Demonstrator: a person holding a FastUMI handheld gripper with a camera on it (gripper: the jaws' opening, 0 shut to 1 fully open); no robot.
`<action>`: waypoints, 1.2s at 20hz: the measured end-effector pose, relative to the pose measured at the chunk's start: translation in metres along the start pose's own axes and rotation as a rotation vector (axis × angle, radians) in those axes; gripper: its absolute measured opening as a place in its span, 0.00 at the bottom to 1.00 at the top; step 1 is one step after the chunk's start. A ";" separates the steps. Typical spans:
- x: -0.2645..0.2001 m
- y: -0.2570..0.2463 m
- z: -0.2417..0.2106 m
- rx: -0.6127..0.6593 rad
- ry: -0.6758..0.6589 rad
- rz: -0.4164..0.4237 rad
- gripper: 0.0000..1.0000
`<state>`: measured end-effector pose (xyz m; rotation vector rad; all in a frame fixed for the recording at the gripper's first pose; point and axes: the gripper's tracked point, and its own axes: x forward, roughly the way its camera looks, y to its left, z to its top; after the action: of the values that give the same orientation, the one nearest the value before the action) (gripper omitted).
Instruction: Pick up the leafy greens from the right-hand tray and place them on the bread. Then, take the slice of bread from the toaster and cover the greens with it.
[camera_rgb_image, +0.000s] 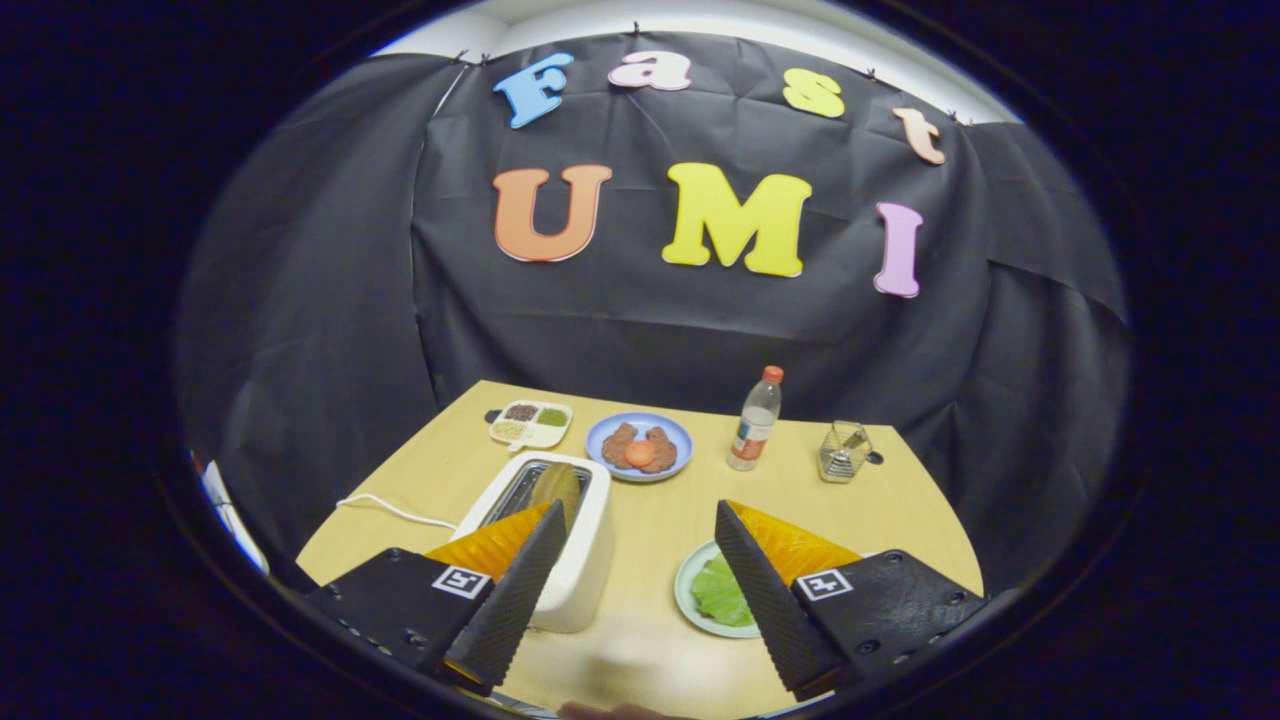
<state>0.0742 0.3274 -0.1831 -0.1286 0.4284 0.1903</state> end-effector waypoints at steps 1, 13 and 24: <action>0.006 0.009 -0.001 -0.002 0.012 0.007 0.95; 0.105 0.059 -0.020 -0.074 0.184 -0.085 0.85; 0.117 0.070 -0.039 0.021 0.364 -0.012 0.20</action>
<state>0.1486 0.4073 -0.2735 -0.1452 0.7916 0.1502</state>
